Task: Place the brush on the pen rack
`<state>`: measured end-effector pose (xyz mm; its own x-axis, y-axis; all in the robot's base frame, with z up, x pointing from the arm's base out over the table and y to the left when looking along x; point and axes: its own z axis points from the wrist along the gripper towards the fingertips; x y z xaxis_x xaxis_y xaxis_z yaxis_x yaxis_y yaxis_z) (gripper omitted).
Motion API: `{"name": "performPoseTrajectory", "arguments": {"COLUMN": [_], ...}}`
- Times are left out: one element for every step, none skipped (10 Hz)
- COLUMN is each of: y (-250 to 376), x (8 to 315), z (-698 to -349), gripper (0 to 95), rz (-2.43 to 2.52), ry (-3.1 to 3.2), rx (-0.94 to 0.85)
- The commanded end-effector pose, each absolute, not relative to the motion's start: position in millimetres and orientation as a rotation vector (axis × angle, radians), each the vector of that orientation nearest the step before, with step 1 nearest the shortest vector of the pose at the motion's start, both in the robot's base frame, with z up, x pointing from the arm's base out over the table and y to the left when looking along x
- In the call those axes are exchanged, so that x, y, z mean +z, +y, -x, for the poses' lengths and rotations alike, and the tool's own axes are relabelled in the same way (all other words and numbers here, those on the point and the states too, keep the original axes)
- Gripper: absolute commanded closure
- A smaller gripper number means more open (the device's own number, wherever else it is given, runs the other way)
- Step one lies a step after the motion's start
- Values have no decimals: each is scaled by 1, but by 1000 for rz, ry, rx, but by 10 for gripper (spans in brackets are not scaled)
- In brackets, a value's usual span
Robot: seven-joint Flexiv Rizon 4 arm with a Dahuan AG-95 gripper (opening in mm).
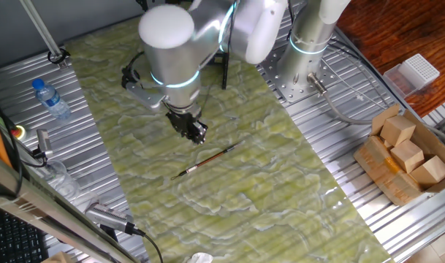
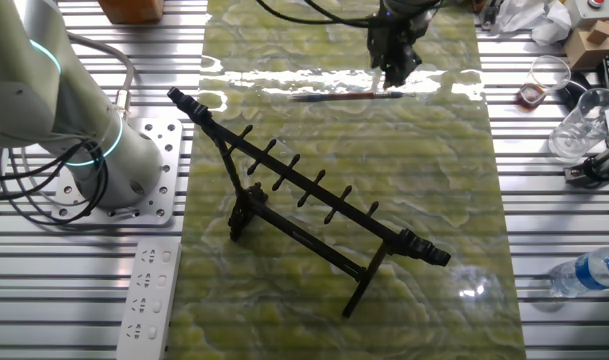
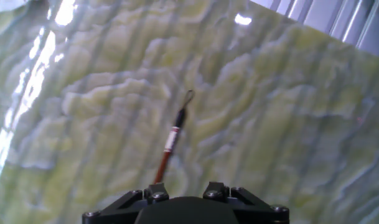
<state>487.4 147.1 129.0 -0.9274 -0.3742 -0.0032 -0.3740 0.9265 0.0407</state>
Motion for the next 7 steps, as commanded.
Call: {"name": "performPoseTrajectory", "arguments": {"y": [164,166,169,171,174,174,175], "x": [127,125,123,120,112,108,105], "z": [-476,-474,-473,-471,-470,-469,-468], "gripper": [570,570,570,570,570,570,570], "rz": [-568,-611,-621,-581,-530,-508,-493], "ry": [-3089,-3079,-3076,-3084,-3093,-3096,-3099], "rx": [-114,-119,-111,-106,-103,-101,-97]}}
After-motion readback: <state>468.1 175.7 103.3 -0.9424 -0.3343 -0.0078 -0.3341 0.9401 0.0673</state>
